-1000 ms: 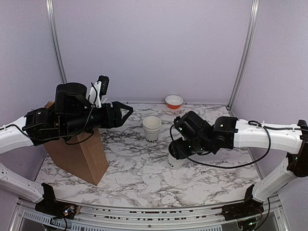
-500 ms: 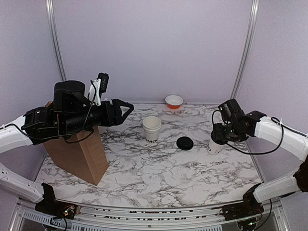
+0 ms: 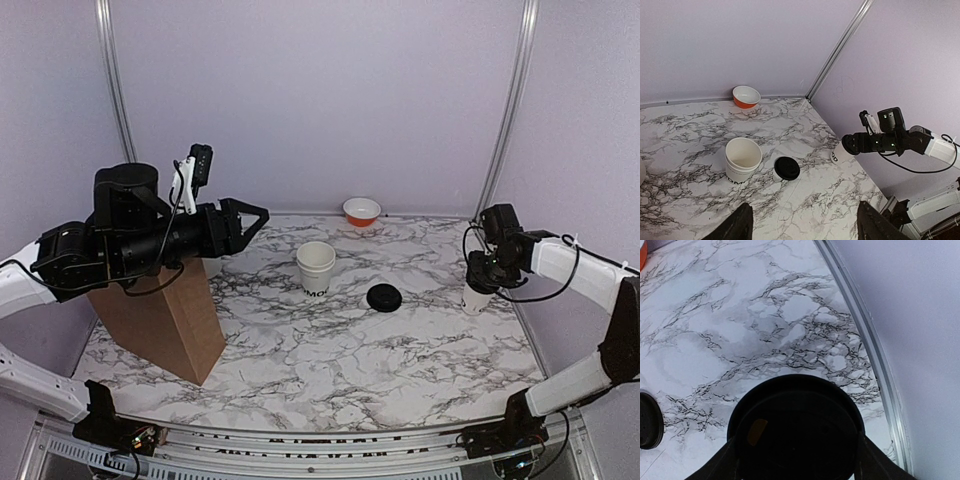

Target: Pack the takeout coffee

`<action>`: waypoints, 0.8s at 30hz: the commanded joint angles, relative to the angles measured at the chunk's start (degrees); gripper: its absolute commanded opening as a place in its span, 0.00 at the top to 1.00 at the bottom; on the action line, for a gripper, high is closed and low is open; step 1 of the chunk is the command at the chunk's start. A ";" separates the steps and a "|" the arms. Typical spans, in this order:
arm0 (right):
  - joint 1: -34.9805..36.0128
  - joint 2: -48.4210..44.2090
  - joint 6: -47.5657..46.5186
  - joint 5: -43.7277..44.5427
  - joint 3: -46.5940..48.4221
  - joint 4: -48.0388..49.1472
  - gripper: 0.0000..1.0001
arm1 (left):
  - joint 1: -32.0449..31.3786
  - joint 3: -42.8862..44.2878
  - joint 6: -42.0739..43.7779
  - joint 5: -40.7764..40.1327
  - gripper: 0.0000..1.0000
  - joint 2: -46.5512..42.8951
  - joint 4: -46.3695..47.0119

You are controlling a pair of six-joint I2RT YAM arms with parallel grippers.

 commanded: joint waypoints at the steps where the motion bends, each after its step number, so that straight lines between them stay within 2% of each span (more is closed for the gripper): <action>1: -0.38 1.45 -1.19 -1.08 0.42 3.30 0.30 | -0.08 -0.34 -0.04 -0.71 0.29 -1.57 0.47; 4: -0.38 1.71 -1.01 -1.51 0.50 3.05 0.26 | -0.04 -0.34 -0.15 -0.87 0.29 -1.87 0.23; 11: -0.46 1.00 -0.74 -0.98 0.89 0.93 0.09 | -0.09 -0.23 -0.22 -1.01 0.29 -1.82 0.09; 24: -0.46 -2.25 -0.96 -0.80 3.43 -2.43 0.06 | -0.09 0.48 -0.24 -0.74 0.28 -1.12 0.15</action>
